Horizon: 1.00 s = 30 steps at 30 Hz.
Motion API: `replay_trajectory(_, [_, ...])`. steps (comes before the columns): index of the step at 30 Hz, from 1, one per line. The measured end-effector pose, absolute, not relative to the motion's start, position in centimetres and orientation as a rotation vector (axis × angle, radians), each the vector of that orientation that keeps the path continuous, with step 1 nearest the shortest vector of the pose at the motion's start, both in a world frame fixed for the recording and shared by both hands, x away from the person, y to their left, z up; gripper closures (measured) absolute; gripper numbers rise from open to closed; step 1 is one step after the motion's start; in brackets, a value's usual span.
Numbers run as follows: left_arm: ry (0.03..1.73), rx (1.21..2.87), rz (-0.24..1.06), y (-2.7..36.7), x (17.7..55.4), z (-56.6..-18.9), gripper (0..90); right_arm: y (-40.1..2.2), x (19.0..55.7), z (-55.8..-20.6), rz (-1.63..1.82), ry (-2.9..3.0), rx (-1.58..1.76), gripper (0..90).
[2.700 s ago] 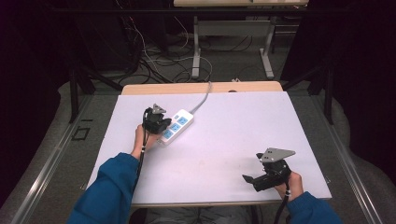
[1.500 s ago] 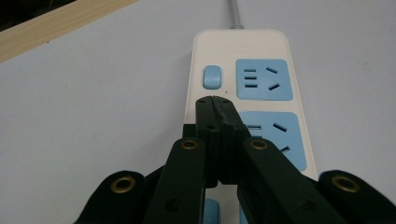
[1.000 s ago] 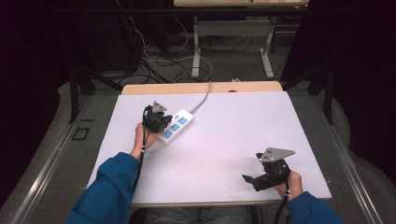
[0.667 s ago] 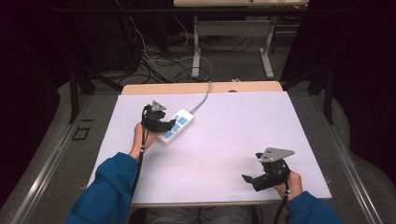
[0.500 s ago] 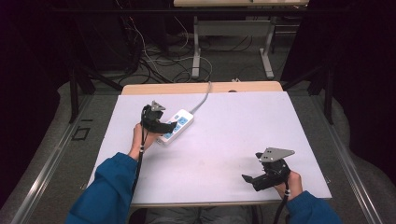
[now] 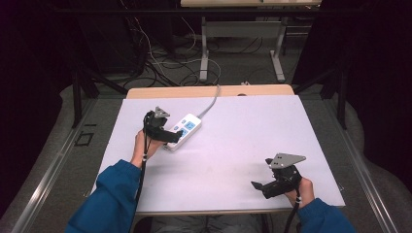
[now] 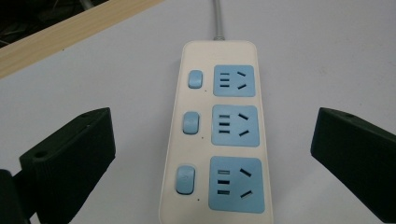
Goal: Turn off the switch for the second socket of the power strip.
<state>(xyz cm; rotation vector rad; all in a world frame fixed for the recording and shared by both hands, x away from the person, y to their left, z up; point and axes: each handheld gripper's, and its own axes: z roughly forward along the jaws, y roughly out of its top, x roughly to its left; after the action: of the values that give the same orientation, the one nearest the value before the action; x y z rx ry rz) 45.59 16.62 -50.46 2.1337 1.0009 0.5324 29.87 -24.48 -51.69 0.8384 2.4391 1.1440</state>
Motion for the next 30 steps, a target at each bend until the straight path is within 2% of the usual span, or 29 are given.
replay_trajectory(14, [0.97, 2.204, 0.538, 17.6, 43.1, -50.7, 0.0, -24.6, 29.8, -51.7, 1.139, 2.431, 0.872, 3.8])
replay_trajectory(30, [0.973, 2.187, 0.539, 19.2, 39.1, -50.3, 0.0, -24.6, 29.8, -51.7, 1.135, 2.431, 0.873, 3.8])
